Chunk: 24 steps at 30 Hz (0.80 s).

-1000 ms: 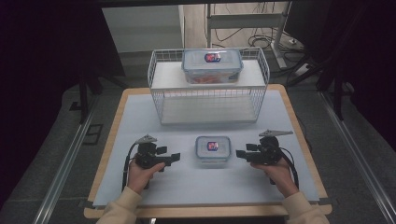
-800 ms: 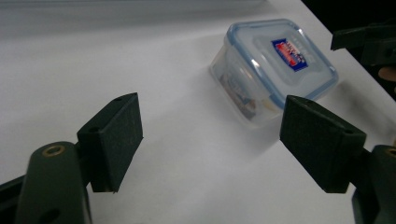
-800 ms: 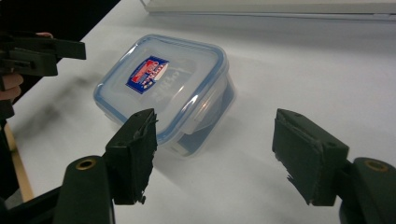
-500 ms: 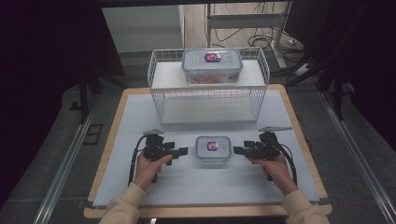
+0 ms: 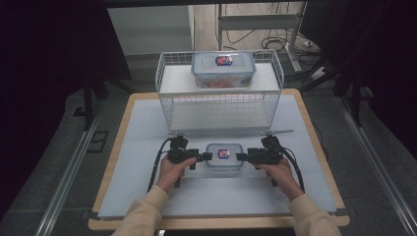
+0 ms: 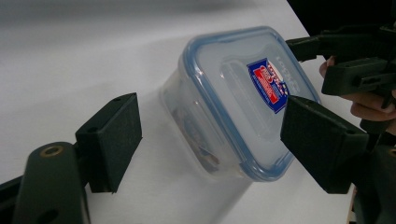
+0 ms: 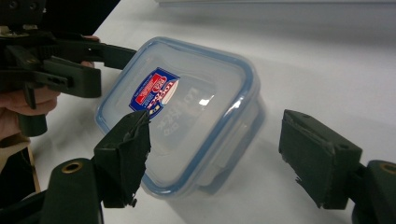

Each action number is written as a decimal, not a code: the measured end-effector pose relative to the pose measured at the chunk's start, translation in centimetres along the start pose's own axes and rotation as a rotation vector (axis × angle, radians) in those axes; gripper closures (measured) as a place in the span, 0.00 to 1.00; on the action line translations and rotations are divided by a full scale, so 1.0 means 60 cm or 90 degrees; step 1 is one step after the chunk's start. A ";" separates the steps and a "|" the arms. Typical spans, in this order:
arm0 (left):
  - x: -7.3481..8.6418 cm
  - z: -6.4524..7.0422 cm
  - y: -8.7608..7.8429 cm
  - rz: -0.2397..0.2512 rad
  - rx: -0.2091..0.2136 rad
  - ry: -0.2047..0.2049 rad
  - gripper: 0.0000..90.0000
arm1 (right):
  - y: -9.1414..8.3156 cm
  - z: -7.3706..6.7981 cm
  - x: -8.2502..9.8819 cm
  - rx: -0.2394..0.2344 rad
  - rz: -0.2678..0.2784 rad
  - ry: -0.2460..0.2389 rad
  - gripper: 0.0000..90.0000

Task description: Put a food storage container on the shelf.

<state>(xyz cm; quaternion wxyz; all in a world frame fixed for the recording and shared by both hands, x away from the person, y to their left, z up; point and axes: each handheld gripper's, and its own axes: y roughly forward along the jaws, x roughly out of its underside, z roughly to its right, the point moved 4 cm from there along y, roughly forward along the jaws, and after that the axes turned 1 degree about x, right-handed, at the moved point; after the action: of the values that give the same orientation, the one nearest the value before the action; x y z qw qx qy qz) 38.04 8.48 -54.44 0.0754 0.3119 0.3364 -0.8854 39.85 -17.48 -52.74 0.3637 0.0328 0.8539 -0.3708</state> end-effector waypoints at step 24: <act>0.012 0.013 0.014 -0.022 0.056 -0.026 0.40 | 0.023 -0.008 0.006 -0.036 -0.038 0.049 0.40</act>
<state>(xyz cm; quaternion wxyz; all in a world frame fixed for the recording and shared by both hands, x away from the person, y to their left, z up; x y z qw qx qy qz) 37.33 7.38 -54.88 0.0534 0.2908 0.3009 -0.9066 39.76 -16.24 -53.61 0.3203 0.0112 0.8778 -0.3560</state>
